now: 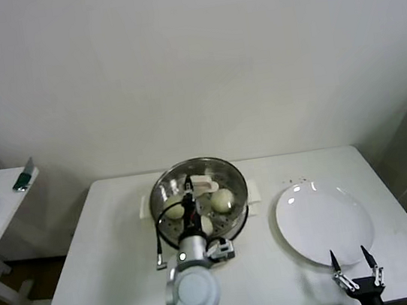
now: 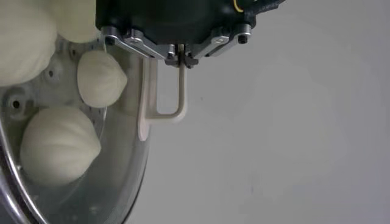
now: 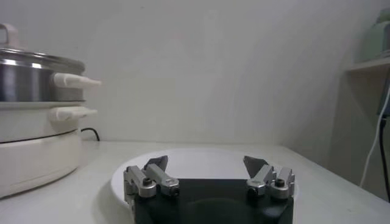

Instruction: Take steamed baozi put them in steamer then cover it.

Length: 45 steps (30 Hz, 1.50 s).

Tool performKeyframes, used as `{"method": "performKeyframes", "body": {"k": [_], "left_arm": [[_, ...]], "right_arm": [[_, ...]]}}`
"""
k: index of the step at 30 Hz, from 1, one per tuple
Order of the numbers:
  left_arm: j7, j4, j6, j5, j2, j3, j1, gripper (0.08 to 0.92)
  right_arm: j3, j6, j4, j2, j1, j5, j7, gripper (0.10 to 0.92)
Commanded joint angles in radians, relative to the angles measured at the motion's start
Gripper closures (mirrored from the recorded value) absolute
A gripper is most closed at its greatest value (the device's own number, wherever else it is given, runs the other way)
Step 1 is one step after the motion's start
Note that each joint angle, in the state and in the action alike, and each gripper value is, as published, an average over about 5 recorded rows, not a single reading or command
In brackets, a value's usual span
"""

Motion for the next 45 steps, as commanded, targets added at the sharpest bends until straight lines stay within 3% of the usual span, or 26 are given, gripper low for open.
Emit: {"method": "performKeyframes", "body": {"k": [1,15,26,32,38,45], "left_arm": [[-0.008,0.013,-0.005,0.000,0.007,-0.011,0.007,0.864],[-0.008,-0.037,-0.013,-0.054,0.027,0.001,0.014,0.855],[0.037,-0.250,-0.005,-0.211,0.120,-0.001,0.089,0.564],[-0.073,-0.345,-0.093,-0.527,0.165,-0.038,0.176,0.391],[-0.196,-0.392,-0.207,-0.875,0.191,-0.176,0.288,0.225],[-0.281,-0.390,-0.390,-1.349,0.157,-0.492,0.428,0.178]], "right_arm": [[0.000,-0.001,-0.002,0.002,0.001,0.000,-0.002,0.203],[-0.006,-0.007,0.004,0.012,0.002,-0.005,-0.006,0.203],[-0.016,-0.037,0.006,0.009,0.003,-0.002,-0.005,0.203],[-0.025,-0.049,0.018,0.013,0.005,0.011,0.045,0.203],[-0.023,-0.032,0.050,0.008,-0.001,-0.003,0.066,0.203],[-0.020,-0.034,0.062,0.009,-0.004,-0.001,0.063,0.203]]}}
